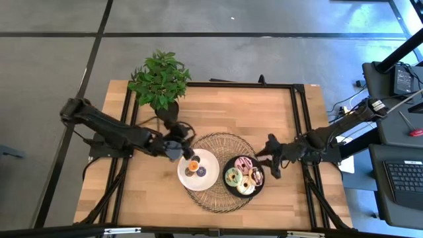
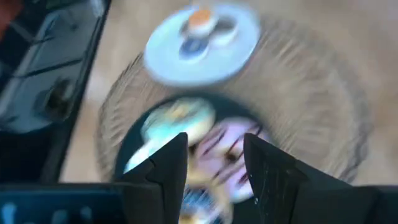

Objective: Pick & Place donuts
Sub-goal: Return to Home Position

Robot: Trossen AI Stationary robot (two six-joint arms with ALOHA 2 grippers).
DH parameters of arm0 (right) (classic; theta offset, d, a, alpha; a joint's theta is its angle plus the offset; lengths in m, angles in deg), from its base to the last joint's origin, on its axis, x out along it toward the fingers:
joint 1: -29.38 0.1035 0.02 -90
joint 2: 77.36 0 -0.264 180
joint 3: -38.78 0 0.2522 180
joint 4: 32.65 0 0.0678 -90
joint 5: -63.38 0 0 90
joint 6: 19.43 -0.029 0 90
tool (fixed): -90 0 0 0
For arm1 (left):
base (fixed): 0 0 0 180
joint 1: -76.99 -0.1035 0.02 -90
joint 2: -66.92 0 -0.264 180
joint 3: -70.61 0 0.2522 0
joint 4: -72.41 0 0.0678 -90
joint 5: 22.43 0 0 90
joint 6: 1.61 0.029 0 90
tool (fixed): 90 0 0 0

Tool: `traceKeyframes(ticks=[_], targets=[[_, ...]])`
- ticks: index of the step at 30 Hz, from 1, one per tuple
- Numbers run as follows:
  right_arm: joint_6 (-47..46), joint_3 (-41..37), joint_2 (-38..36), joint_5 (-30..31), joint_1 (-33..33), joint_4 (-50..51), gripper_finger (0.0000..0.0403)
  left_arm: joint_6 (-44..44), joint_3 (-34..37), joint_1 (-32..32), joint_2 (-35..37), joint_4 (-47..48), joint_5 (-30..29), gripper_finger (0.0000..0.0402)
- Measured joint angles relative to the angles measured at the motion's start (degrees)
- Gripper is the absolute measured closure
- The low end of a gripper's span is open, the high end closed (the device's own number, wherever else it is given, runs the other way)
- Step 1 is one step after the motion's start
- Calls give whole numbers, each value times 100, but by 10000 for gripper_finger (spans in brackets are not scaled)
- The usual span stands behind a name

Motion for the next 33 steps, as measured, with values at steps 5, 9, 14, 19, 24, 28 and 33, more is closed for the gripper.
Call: traceKeyframes(ticks=[5,9,14,19,24,28,33], targets=[[888,-3,-174,-262,-574,-20,246,-415,705,389,918,241,-270,248],[1206,-3,-366,-987,-978,-106,246,-459,1583,689,1510,-188,-26,245],[1403,-3,-483,-1041,-1180,-187,246,-545,2717,1027,2203,-1178,-32,245],[1422,-5,-494,-887,-1209,-236,246,-543,3552,1226,2973,-1741,-244,244],[1433,-5,-494,-860,-1208,-458,246,-240,3913,1263,3831,-1748,-202,245],[1672,-5,-494,-814,-1208,-717,246,166,3938,1254,4497,-1406,-136,246],[1858,-7,-492,-755,-1208,-929,246,706,3942,1136,5328,-1063,-337,242]])
